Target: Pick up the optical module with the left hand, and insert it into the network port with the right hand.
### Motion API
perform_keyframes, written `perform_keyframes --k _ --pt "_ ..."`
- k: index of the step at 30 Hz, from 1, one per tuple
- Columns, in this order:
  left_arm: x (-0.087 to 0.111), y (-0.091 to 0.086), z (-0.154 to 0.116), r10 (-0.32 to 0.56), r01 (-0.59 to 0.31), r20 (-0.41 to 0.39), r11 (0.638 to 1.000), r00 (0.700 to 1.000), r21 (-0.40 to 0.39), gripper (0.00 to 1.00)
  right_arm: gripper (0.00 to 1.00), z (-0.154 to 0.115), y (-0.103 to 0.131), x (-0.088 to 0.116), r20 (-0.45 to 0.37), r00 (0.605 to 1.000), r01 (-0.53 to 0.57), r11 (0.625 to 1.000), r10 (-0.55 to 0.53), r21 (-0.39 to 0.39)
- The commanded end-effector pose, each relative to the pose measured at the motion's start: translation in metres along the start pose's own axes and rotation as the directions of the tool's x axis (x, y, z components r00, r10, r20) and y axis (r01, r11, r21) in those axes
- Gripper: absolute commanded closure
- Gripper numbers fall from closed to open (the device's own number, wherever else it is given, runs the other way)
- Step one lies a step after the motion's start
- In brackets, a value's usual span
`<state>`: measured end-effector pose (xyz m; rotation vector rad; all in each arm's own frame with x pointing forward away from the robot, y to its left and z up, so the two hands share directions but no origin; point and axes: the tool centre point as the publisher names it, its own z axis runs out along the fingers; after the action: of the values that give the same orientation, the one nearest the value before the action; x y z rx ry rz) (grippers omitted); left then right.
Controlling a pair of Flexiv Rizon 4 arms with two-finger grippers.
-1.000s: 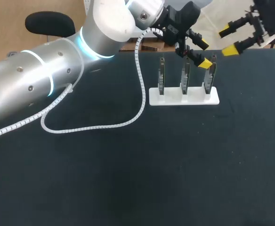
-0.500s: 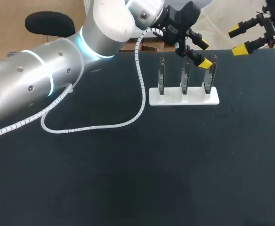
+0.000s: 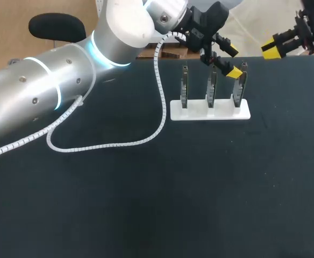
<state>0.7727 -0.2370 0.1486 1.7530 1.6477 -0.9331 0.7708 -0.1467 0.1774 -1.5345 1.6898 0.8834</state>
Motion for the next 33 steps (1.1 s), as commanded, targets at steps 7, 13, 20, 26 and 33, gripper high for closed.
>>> perform_keyframes --k 7,13,20,26,33 --pt "0.001 -0.002 -0.001 0.002 -0.002 0.000 1.000 1.000 -0.003 0.00 1.00 0.019 -0.002 -0.008 -0.004 1.000 0.018 1.000 -0.018 -0.018" --pt "0.001 -0.002 -0.001 0.002 -0.002 0.000 1.000 1.000 -0.003 0.00 1.00 0.030 -0.003 -0.011 -0.007 1.000 0.020 0.999 -0.020 -0.035" --pt "0.001 -0.002 -0.001 0.002 -0.002 0.000 1.000 1.000 -0.003 0.00 1.00 0.039 -0.006 -0.007 -0.029 0.999 0.015 0.998 -0.016 -0.056" --pt "0.001 -0.002 -0.001 0.002 -0.002 0.000 1.000 1.000 -0.003 0.00 1.00 0.044 -0.006 -0.007 -0.047 0.999 0.023 0.998 -0.026 -0.065" --pt "0.001 -0.002 -0.001 0.002 -0.002 0.000 1.000 1.000 -0.003 0.00 1.00 0.047 -0.007 -0.004 -0.052 0.998 0.018 0.997 -0.022 -0.070"
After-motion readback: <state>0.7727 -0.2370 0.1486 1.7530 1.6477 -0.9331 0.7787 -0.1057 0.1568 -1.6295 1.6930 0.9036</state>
